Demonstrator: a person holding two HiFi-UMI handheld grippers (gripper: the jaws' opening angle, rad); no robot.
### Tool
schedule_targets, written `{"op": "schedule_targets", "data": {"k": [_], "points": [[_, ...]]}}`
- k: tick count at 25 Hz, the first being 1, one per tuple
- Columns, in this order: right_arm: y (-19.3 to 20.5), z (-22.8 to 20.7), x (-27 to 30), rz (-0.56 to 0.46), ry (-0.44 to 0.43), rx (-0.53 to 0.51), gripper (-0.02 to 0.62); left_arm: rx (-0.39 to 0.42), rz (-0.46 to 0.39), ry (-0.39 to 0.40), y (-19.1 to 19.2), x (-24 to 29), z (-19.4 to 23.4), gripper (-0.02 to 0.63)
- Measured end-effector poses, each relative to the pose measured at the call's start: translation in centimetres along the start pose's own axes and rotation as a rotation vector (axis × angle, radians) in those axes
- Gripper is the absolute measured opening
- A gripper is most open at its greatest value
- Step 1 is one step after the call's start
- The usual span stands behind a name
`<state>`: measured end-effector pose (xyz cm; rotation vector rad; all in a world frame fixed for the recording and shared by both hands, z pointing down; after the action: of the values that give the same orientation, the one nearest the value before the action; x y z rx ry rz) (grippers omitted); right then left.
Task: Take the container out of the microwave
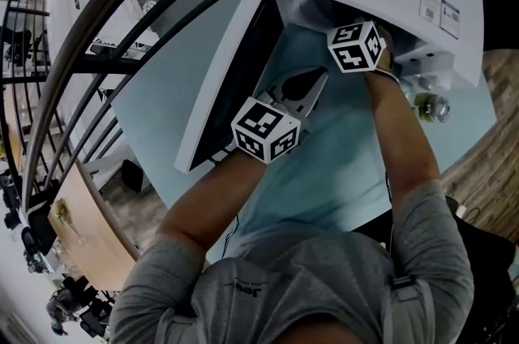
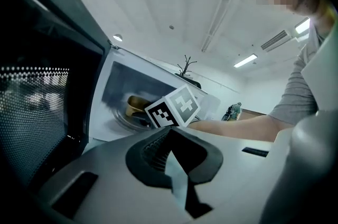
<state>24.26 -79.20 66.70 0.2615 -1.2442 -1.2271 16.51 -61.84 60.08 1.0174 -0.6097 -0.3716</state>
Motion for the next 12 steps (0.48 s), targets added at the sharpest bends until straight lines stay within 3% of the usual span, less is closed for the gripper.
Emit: {"op": "schedule_targets", "data": {"k": [12], "points": [[0.0, -0.2, 1.8, 0.066, -0.004, -0.124, 0.232, 0.041, 0.017, -0.026, 0.7, 0.6, 0.8, 0.009]]}}
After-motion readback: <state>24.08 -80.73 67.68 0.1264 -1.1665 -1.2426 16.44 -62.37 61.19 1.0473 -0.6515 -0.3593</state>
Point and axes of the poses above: the fingertips, and each gripper's own axes: x forward along the fingers, z to its left, y out of its underside, the point moved 1 cm from there along -x, backward along the fingers, and after that the axes turned 4 degrees about -y, right-handed, at the moved point
